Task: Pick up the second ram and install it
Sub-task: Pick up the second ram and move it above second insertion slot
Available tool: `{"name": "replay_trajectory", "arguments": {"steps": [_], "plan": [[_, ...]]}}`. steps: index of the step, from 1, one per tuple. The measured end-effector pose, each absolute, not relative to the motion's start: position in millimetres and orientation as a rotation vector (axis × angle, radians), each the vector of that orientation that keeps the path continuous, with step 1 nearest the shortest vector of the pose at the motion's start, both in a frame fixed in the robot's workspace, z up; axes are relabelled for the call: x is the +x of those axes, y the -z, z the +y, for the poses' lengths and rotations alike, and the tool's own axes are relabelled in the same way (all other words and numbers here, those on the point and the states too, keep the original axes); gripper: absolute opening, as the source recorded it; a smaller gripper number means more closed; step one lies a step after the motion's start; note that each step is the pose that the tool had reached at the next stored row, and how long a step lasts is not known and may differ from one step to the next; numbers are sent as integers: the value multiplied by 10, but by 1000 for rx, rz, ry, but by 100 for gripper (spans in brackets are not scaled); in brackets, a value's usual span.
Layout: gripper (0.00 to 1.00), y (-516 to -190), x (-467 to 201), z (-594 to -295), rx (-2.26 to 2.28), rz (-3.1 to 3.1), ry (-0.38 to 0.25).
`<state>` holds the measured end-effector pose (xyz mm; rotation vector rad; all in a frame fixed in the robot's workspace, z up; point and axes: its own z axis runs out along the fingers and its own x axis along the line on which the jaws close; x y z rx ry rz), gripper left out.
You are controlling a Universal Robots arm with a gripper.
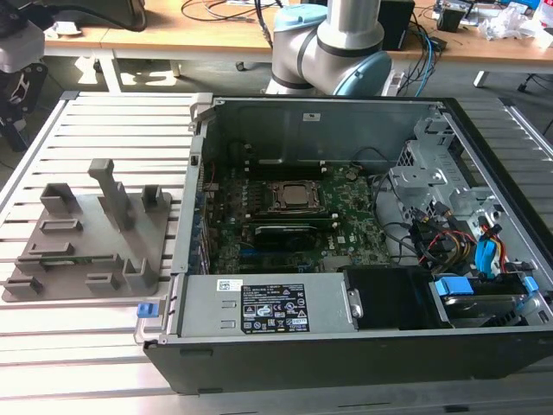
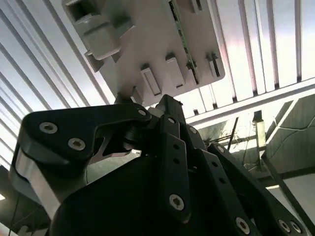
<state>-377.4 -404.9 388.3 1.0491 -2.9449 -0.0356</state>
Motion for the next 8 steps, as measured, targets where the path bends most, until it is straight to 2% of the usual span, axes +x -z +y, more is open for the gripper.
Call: {"name": "replay_trajectory", "arguments": {"steps": [8], "plan": [[11, -3883, -3774, -4048, 1232, -2872, 34]]}}
